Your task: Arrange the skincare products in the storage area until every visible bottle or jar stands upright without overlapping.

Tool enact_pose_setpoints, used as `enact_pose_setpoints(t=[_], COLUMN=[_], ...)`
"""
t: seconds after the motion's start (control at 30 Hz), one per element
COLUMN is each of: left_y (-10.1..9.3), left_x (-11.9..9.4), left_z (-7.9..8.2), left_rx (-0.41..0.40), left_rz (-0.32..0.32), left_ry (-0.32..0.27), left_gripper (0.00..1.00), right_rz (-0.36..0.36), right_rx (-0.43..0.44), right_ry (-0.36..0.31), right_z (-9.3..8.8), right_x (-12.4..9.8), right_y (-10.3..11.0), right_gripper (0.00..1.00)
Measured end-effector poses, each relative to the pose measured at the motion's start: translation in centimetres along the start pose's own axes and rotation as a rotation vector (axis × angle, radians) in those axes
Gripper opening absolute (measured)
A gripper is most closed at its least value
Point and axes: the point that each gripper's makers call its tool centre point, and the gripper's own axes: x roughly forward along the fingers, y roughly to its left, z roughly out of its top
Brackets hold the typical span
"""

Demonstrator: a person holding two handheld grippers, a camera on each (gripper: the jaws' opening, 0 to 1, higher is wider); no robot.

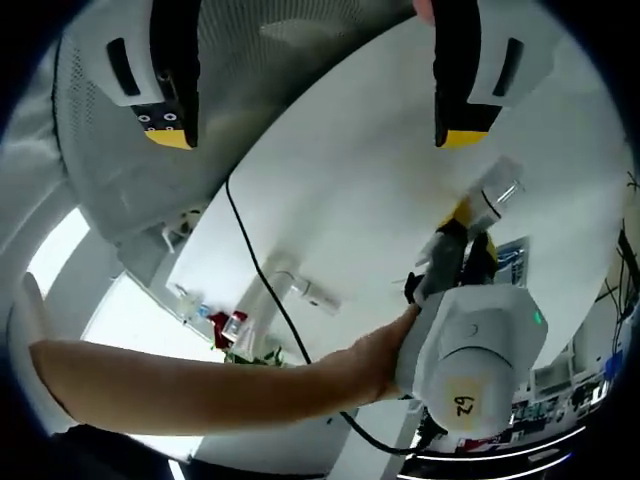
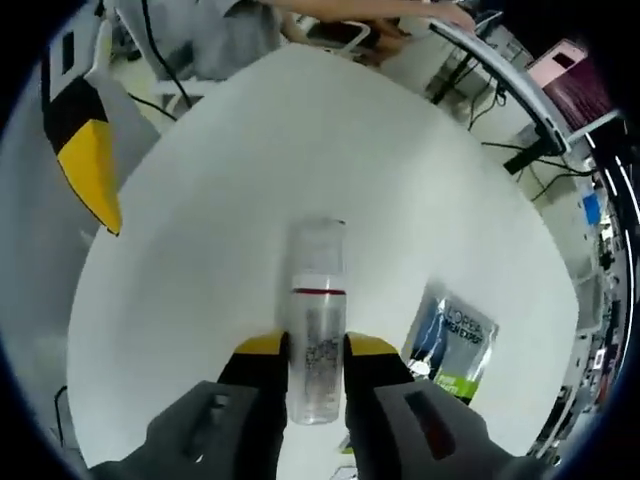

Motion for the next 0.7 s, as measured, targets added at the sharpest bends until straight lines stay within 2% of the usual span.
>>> enact_pose_setpoints(t=[0.13,0.2,0.27,0.4,0.57,0.7], left_y=[0.1,0.2,0.2,0.1,0.2,0.2], left_x=[0.0,0.0,-0.1,-0.2,-0.1,0.0], left_z=[-0.1,-0.1,0.1,0.5,0.5,0.5], left_rx=[0.006,0.006,0.004,0.004,0.012,0.019], left_rz=[0.005,0.009,0.009,0.01,0.017,0.01], left_ry=[0.003,0.002,-0.003,-0.023,-0.021,-0.022], left_gripper=[0.9,0.9,0.9,0.9,0.9,0.91], right_rz=[-0.008,-0.017,-0.043,-0.082,-0.119,-0.114], right_rx=[0.052,0.066,0.155,0.294,0.287,0.301], right_ry=[0.063,0.068,0.051,-0.032,-0.021,-0.011], right_z=[-0.1,-0.1,-0.4,-0.8,-1.7,-2.2], right_x=[-0.2,-0.3,-0.4,-0.5,-1.3,-1.6], right_y=[0.2,0.3,0.2,0.3,1.8,3.2], right_gripper=[0.21,0.2,0.19,0.19,0.18,0.18])
